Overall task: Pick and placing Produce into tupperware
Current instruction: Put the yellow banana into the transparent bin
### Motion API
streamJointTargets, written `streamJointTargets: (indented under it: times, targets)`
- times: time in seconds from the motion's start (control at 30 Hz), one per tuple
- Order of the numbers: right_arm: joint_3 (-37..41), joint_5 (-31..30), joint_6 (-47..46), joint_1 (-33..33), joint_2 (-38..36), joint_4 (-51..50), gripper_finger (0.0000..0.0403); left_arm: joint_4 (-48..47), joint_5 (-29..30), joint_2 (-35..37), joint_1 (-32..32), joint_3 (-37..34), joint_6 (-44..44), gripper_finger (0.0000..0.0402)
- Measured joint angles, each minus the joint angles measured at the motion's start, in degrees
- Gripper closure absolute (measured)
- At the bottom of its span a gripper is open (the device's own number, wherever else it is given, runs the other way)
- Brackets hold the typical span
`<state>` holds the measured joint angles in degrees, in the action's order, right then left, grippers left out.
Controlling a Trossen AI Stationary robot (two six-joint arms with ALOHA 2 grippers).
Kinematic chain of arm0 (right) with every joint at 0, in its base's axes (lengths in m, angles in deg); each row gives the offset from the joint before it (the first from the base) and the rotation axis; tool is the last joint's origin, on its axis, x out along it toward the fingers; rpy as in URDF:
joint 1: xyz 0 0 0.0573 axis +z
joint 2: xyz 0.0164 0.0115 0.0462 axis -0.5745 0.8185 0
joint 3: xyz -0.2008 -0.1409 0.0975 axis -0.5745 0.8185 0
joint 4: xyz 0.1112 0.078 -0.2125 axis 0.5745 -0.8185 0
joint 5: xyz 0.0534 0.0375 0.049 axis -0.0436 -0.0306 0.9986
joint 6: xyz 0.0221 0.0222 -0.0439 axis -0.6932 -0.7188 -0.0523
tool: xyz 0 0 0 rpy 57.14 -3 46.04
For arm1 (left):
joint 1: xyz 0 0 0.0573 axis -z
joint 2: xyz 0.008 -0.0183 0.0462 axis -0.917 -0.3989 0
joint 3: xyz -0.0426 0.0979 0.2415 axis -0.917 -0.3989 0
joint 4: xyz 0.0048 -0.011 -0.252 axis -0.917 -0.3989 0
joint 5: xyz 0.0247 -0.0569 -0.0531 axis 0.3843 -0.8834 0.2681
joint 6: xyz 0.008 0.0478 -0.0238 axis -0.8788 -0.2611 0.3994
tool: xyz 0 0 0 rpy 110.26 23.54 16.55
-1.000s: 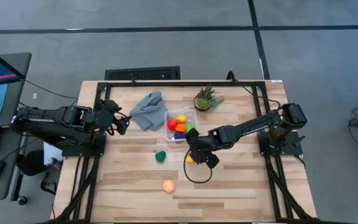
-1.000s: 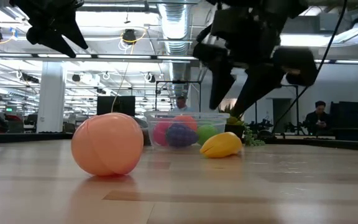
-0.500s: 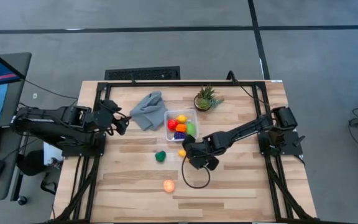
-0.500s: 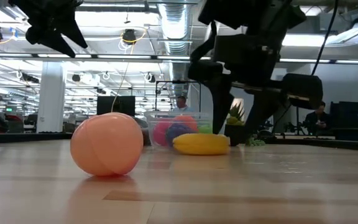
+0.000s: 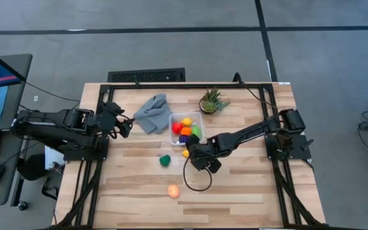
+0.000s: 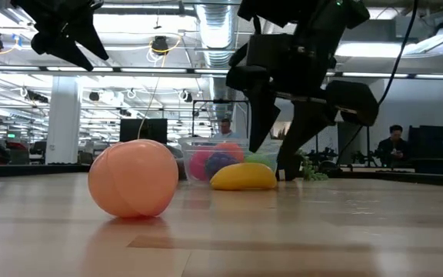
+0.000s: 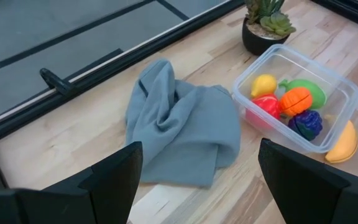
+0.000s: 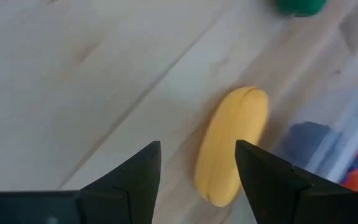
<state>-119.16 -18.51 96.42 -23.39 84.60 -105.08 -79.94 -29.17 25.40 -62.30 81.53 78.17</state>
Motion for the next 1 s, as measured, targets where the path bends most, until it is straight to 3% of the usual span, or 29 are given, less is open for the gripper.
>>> streamJointTargets:
  times: [0.67,1.0]
  targets:
    - [-0.3,-2.9,-15.8,1.2,0.4,3.9,0.0172,0.1,0.6,0.0,0.0,0.0,0.0,0.0093]
    - [-9.0,-4.6,-27.3,0.4,8.2,-2.8,0.0172,0.0,0.3,-0.1,0.0,0.0,0.4,0.0093]
